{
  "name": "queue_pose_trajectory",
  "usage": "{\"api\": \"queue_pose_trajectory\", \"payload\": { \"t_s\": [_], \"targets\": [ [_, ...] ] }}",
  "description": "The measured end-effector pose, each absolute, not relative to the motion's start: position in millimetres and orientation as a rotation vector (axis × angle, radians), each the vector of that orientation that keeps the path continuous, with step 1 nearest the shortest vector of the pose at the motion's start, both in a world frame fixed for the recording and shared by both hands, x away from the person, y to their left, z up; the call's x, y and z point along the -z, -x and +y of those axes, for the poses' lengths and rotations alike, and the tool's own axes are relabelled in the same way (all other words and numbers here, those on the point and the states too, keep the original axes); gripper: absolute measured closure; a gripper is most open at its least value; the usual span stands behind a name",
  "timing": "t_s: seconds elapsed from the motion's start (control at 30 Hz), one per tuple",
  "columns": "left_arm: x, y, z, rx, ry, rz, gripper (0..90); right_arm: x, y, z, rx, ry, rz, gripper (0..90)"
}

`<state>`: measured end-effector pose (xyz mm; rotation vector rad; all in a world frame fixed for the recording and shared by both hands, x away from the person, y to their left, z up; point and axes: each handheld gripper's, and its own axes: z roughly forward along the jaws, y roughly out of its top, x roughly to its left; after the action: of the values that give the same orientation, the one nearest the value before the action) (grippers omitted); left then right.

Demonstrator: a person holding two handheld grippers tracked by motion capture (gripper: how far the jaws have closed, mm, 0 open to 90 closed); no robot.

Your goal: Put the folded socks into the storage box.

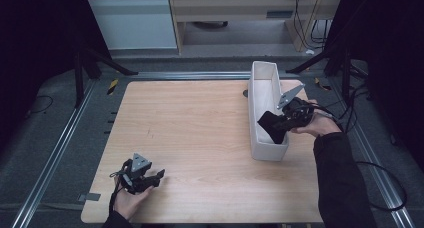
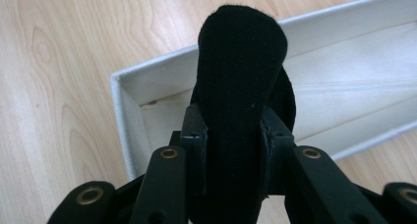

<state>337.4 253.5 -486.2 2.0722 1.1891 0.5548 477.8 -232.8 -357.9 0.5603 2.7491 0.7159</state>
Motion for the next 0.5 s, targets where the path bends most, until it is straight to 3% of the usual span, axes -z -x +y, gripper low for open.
{"api": "queue_pose_trajectory", "payload": {
  "t_s": [0.5],
  "targets": [
    [487, -337, 252, -0.552, -2.081, 1.185, 40.1, 397, -481, -221, -0.598, -0.411, 2.928, 70.1]
  ]
}}
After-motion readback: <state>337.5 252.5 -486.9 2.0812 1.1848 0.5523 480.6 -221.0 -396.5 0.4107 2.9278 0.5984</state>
